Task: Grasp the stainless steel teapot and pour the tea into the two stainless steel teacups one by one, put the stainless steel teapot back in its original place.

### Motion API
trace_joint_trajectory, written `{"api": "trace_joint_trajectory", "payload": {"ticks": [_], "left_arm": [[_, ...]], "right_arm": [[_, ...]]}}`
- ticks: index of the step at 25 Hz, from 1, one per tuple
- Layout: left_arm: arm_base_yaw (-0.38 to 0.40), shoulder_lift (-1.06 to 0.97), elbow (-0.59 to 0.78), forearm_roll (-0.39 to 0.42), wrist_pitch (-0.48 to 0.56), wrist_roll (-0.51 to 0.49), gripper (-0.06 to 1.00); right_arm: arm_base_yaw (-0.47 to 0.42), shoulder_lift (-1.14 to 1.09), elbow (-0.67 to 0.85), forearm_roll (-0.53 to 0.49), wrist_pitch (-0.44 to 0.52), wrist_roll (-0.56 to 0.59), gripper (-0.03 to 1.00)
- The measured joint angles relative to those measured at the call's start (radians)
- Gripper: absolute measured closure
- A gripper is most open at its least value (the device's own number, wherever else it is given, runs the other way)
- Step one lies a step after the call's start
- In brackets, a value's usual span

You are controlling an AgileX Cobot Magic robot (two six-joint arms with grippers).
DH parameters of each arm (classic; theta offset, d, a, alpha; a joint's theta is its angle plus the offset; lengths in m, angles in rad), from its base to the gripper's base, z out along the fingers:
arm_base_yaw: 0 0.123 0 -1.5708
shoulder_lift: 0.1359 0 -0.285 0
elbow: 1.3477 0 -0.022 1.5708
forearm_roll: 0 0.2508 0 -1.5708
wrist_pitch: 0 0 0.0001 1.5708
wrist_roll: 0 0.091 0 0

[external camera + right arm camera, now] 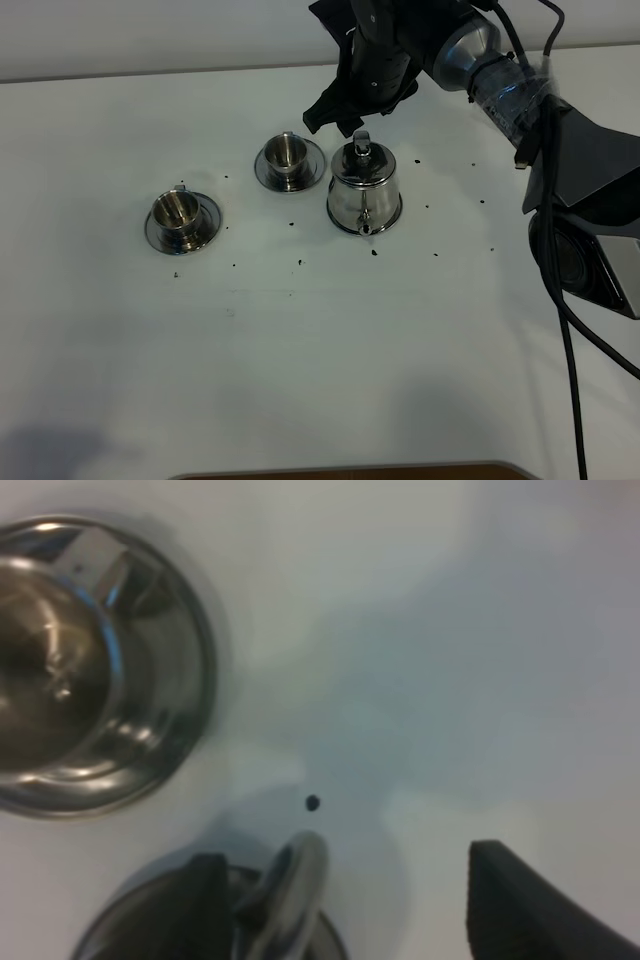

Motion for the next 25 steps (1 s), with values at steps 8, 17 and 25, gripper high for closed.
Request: {"api": "trace_joint_trajectory", "payload": {"ticks": [8, 17, 25], "left_arm": [[0.0, 0.0, 0.0, 0.0, 0.0, 0.0, 0.55], [0.0, 0.0, 0.0, 0.0, 0.0, 0.0, 0.55], [0.0, 0.0, 0.0, 0.0, 0.0, 0.0, 0.55]], "right_arm": [[-0.014, 0.0, 0.047, -0.015, -0.003, 0.004, 0.45], [-0.025, 0.0, 0.047, -0.048, -0.003, 0.02, 0.45], [-0.051, 0.0, 0.047, -0.056, -0.003, 0.026, 0.45]]}}
